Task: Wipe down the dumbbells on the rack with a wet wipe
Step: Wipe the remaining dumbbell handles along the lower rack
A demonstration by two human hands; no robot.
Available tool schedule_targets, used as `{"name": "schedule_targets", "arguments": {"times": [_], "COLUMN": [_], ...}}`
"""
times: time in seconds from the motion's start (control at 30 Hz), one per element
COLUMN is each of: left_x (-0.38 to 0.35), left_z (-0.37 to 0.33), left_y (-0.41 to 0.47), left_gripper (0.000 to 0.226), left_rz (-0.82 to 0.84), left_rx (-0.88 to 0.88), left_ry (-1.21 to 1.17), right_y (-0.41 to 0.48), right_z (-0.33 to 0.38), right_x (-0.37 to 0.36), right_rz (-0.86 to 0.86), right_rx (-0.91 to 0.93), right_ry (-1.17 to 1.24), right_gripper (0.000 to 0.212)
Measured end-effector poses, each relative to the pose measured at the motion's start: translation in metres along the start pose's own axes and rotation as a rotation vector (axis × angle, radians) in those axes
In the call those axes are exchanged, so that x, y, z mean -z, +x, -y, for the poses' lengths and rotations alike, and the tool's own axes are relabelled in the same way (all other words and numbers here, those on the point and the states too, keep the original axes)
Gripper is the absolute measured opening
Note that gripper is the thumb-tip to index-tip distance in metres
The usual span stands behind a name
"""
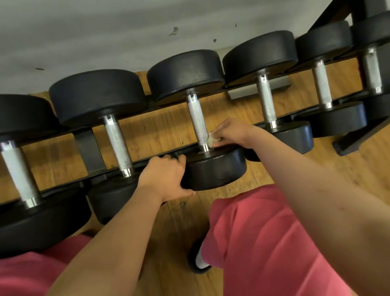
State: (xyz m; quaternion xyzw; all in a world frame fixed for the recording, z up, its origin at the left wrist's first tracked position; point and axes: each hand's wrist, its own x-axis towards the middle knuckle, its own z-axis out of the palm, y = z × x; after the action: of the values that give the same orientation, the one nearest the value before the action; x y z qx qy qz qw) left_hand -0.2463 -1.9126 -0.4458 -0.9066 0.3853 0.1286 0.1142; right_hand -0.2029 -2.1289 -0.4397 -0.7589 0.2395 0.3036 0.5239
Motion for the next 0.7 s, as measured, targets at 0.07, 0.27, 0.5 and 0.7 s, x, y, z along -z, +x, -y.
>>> {"name": "schedule_targets", "arguments": {"times": [0.07,0.27,0.5,0.7], "left_x": [-0.001,0.0,-0.002,0.001], "left_z": [0.001,0.001,0.001,-0.001], "left_y": [0.0,-0.001,0.0,-0.001], "left_gripper": [0.087,0.079,0.078,0.085], "left_rz": [-0.009,-0.026,-0.039,-0.006], "left_rx": [-0.003,-0.014,0.003,0.011], "left_ry": [-0.003,-0.02,-0.032,-0.005], "right_y": [-0.003,-0.001,0.003,0.007], "right_z": [0.002,0.005,0.007,-0.001], "right_x": [-0.003,-0.01,0.001,-0.009], "right_rz": [-0.008,-0.027,0.106,-0.012], "right_rx": [-0.002,-0.037,-0.098,0.0], "right_ry": [-0.038,-0.049,0.028,-0.217], "right_gripper": [0.022,0.023,0.031,0.022]}}
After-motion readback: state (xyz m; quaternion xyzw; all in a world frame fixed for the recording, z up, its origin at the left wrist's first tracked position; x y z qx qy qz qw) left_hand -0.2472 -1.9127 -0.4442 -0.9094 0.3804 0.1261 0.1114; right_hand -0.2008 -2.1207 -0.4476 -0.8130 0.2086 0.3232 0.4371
